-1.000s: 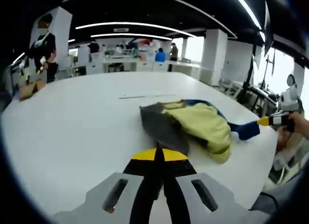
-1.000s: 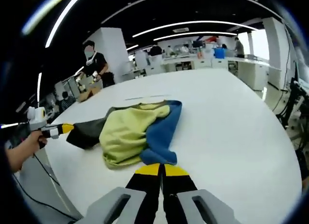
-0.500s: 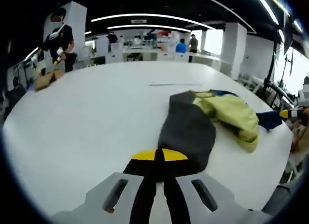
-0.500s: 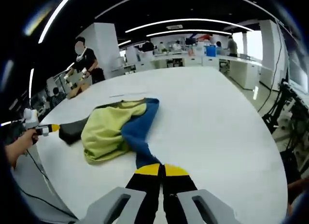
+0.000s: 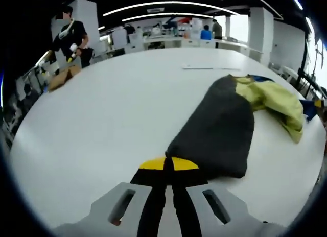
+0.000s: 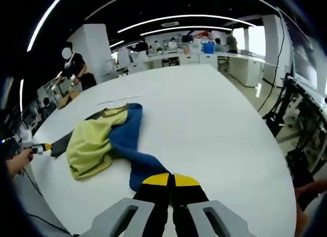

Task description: Fold the garment on the visible template until the final outline fits inside the template.

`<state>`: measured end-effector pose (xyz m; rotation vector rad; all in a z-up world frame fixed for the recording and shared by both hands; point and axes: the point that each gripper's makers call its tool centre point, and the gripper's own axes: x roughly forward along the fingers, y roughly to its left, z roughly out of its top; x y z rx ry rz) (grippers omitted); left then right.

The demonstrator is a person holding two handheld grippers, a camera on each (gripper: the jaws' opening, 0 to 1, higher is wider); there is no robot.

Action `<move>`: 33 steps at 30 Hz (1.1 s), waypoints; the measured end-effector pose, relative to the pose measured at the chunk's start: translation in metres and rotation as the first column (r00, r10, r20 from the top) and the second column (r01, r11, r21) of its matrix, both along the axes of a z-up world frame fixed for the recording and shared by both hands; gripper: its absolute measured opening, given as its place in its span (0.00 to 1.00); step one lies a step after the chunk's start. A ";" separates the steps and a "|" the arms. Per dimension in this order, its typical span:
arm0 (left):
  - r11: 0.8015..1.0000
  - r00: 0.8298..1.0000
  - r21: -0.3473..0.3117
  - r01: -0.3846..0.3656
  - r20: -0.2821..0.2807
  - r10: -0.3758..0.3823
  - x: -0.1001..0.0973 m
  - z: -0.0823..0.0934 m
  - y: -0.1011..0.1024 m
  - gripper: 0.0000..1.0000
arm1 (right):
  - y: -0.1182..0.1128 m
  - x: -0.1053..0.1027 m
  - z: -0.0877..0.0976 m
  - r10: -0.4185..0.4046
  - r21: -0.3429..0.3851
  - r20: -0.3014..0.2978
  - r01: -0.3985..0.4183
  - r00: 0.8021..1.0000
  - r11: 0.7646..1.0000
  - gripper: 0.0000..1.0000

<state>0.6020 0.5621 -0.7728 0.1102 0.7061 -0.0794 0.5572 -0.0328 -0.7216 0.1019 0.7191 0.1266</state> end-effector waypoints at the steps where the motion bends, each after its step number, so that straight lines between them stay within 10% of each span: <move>1: 1.000 1.000 -0.009 -0.005 0.005 0.005 0.001 -0.001 0.003 0.00 | -0.003 0.001 0.000 0.000 -0.009 0.000 0.000 1.000 1.000 0.00; 8: 0.998 0.999 -0.047 -0.048 0.000 0.048 0.010 -0.002 0.017 0.00 | -0.021 0.006 -0.004 -0.015 -0.045 -0.019 0.014 1.000 0.999 0.00; 33: 0.991 0.998 0.131 0.017 -0.067 -0.008 0.045 -0.005 0.046 0.00 | -0.101 0.026 -0.040 -0.103 -0.129 -0.153 0.084 0.983 0.988 0.00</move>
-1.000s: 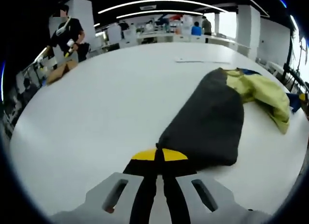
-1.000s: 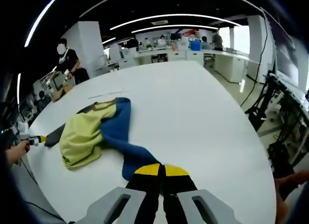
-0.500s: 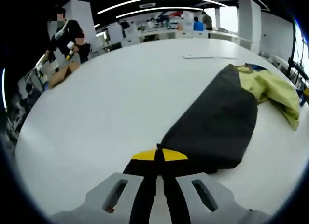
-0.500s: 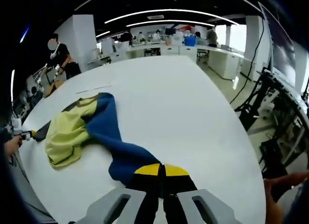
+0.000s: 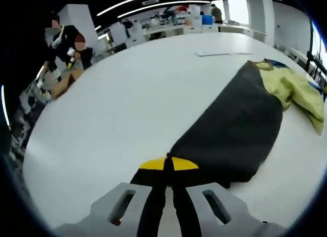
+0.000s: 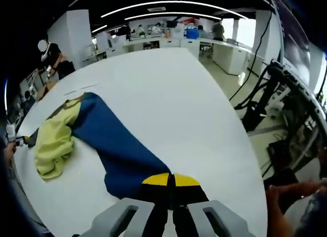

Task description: Fold the garment on the visible template until the final outline fits inside the template.

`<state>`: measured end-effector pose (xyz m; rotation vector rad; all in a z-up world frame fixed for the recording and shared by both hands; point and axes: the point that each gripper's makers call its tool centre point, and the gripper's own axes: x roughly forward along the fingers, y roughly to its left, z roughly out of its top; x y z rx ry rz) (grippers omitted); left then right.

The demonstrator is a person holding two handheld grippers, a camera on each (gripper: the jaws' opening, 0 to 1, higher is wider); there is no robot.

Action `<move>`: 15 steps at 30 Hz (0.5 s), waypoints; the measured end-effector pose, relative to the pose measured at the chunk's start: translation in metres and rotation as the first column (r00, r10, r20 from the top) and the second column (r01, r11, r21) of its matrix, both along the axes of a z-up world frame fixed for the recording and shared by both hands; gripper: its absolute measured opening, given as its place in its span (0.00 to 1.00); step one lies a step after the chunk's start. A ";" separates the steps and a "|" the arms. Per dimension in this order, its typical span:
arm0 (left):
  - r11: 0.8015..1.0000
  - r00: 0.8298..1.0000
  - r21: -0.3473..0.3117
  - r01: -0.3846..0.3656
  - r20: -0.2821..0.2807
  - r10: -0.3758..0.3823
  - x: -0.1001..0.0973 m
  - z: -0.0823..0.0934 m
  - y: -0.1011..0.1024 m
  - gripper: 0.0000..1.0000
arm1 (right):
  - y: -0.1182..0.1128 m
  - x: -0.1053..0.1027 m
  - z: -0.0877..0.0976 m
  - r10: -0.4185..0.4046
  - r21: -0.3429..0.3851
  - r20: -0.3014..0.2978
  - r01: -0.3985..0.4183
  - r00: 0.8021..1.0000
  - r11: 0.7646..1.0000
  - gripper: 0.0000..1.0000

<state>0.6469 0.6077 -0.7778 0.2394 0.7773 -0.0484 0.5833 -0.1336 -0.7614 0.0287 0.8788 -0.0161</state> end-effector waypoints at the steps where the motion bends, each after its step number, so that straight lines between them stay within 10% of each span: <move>1: 1.000 1.000 0.006 0.002 -0.004 -0.002 0.001 0.001 0.000 0.00 | -0.002 0.001 -0.001 0.000 -0.005 -0.004 0.000 1.000 1.000 0.00; 15: 0.999 1.000 0.040 0.016 -0.022 -0.015 0.008 0.005 0.001 0.00 | -0.028 0.020 -0.018 -0.016 -0.095 -0.068 0.010 0.998 0.995 0.00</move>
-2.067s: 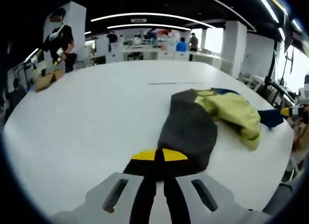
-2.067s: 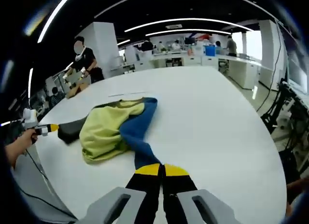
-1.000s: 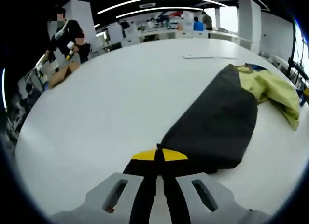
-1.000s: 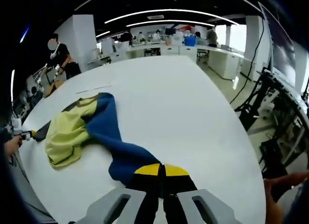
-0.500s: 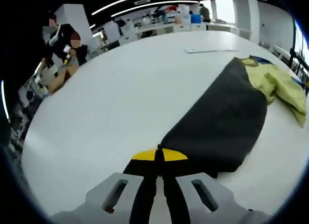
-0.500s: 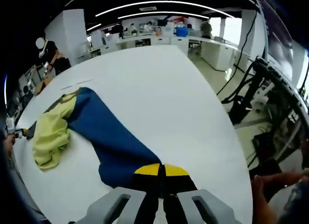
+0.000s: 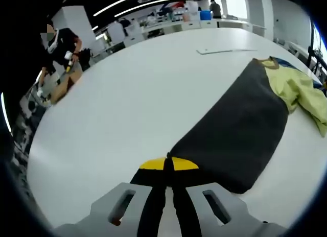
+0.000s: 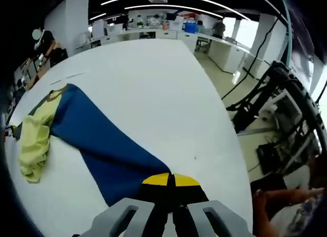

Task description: Fold the garment on the visible template until the final outline fits inside the template.

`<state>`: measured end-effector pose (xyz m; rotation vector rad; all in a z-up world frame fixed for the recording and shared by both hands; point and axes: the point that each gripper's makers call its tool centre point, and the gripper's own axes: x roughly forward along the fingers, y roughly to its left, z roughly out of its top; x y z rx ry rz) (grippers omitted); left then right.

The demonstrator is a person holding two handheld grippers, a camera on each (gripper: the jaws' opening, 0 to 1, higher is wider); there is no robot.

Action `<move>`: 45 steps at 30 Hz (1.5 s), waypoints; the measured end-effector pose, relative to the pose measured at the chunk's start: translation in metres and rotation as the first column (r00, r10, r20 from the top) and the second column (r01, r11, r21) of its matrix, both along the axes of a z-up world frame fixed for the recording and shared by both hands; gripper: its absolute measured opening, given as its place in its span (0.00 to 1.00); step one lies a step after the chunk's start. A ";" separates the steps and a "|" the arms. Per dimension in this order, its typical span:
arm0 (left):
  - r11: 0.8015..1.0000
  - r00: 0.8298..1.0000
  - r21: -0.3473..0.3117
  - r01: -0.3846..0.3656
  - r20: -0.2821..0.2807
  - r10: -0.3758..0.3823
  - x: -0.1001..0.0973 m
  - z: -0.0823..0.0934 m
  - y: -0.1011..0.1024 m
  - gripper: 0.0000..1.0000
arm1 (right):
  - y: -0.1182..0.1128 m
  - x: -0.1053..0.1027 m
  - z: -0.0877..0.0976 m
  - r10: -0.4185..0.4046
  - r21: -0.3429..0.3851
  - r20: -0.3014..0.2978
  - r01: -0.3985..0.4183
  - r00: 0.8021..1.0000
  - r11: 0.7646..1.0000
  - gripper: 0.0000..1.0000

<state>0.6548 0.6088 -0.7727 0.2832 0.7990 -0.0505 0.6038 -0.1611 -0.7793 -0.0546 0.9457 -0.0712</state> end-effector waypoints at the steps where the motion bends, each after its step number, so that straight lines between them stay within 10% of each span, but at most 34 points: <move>1: 1.000 1.000 0.000 0.000 0.002 0.000 -0.001 0.001 -0.001 0.00 | 0.000 0.000 0.000 0.001 0.000 0.000 -0.001 1.000 1.000 0.00; 11: 0.999 0.999 -0.042 -0.027 0.041 0.029 -0.009 0.016 -0.007 0.03 | 0.003 0.005 0.007 0.003 0.039 0.040 -0.005 0.999 0.999 0.02; 27: 0.968 0.973 -0.186 0.169 0.188 -0.134 -0.027 0.065 -0.063 0.54 | 0.085 0.000 0.056 0.228 0.157 0.165 -0.253 0.960 0.954 0.72; 45: 0.873 0.915 -0.309 0.376 0.271 -0.299 -0.069 0.088 -0.139 0.93 | 0.204 -0.028 0.092 0.466 0.256 0.252 -0.523 0.848 0.813 0.85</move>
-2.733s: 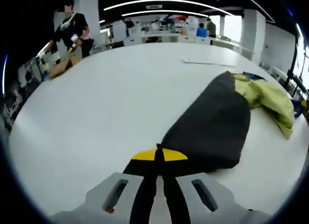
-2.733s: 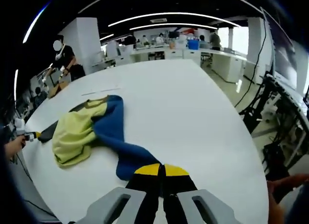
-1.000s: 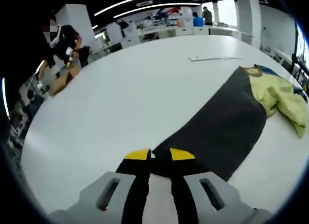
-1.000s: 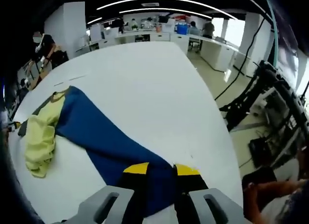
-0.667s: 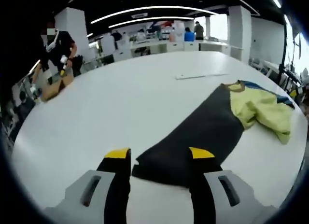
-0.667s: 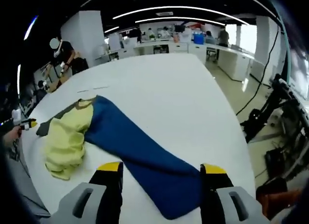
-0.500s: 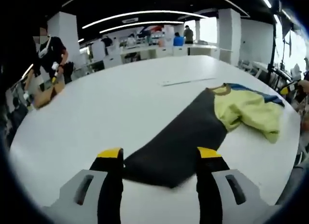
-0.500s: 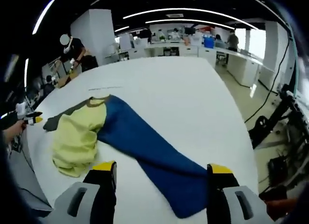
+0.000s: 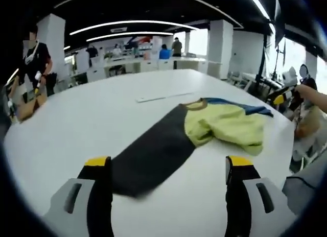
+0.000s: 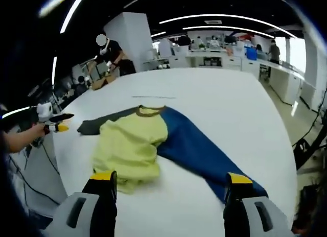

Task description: Fold the garment on the visible template until the final outline fits inside the template.

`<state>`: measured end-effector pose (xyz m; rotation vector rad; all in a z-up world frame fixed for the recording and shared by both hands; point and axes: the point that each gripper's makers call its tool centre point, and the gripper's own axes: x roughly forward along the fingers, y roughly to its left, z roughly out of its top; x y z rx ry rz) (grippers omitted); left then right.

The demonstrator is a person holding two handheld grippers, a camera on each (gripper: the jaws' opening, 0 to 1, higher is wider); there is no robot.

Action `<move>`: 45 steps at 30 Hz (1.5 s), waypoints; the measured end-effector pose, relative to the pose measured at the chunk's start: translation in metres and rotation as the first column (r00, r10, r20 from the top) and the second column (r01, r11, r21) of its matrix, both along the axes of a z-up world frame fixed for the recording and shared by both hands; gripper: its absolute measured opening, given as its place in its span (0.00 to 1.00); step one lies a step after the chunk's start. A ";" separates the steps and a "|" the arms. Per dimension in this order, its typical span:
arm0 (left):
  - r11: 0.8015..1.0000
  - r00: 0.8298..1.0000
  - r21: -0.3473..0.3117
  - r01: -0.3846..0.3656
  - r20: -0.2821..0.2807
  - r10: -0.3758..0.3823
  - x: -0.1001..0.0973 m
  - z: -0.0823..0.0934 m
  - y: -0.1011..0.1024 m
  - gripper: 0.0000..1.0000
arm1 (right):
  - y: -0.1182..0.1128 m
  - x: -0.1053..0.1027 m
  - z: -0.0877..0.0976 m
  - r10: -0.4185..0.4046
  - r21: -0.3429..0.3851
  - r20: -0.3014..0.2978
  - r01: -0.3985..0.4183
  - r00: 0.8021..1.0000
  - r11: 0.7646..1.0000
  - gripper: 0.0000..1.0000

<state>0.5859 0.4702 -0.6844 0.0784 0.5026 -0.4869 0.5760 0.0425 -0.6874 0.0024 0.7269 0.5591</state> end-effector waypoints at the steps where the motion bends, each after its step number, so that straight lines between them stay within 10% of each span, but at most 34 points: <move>1: 1.000 1.000 -0.001 0.007 0.002 -0.007 -0.002 0.001 -0.003 0.95 | 0.006 -0.002 0.001 0.018 0.005 -0.001 -0.018 1.000 1.000 0.85; 28: 0.990 0.991 -0.033 0.134 0.021 -0.133 -0.057 0.010 -0.046 0.99 | 0.167 -0.060 -0.011 0.435 0.070 -0.031 -0.432 0.900 0.899 0.59; 45: 0.989 0.989 -0.027 0.146 0.004 -0.146 -0.083 0.002 -0.055 0.94 | 0.209 -0.070 -0.058 0.498 -0.010 -0.090 -0.500 0.863 0.866 0.36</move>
